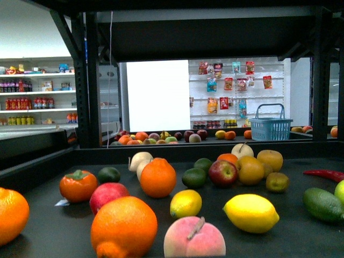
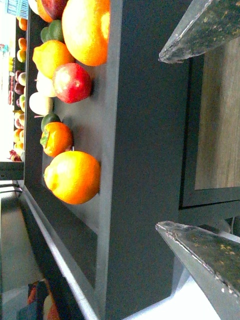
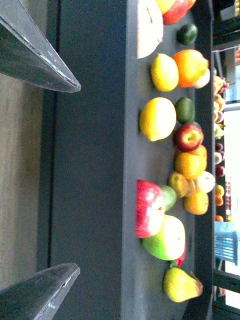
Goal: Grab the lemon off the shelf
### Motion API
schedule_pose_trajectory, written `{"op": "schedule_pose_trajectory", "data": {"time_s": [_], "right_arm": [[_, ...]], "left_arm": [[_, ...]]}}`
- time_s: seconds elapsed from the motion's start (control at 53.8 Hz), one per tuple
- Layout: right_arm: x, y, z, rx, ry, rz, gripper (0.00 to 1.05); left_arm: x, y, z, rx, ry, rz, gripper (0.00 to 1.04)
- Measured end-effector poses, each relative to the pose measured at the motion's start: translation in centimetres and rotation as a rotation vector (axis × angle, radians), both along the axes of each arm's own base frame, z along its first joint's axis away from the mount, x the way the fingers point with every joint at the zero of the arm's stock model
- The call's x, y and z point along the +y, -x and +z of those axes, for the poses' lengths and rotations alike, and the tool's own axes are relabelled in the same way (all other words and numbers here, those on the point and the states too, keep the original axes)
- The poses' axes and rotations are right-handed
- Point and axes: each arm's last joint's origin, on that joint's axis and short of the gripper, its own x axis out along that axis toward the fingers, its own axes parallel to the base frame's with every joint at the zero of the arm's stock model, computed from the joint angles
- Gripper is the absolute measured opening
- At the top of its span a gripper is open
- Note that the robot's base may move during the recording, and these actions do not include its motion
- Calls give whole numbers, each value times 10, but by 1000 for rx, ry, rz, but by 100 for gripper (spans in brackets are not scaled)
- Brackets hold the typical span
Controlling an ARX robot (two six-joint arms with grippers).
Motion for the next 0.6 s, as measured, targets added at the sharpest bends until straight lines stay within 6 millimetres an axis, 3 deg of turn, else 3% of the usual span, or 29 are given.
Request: {"op": "schedule_pose_trajectory", "data": {"time_s": [0.595], "right_arm": [[0, 0, 0, 0, 0, 1, 102]], "left_arm": [[0, 0, 0, 0, 0, 0, 97]]}}
